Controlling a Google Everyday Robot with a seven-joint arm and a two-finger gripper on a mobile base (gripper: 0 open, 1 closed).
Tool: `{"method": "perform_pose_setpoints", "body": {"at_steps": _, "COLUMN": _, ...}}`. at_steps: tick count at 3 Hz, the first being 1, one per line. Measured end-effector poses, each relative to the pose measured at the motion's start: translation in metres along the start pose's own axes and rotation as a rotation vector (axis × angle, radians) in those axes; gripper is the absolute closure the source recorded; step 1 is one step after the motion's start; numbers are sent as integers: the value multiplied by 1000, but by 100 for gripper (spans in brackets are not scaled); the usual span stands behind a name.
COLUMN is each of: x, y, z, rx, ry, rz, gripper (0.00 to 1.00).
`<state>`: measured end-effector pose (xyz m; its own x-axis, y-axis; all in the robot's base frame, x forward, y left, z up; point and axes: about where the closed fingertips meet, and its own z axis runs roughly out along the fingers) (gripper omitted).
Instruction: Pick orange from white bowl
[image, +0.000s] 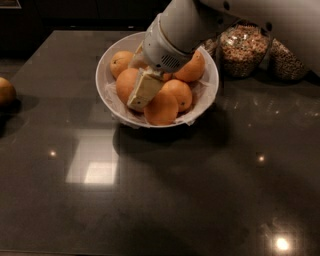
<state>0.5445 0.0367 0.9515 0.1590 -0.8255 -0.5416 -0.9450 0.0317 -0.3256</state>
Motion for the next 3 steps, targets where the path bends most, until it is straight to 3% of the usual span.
{"method": "perform_pose_setpoints", "body": {"at_steps": 2, "x": -13, "y": -18, "z": -12, "rx": -35, "ry": -59, "rz": -5, "gripper": 100}}
{"method": "perform_pose_setpoints", "body": {"at_steps": 3, "x": -4, "y": -53, "z": -41, "rx": -1, "ry": -53, "rz": 14, "gripper": 100}}
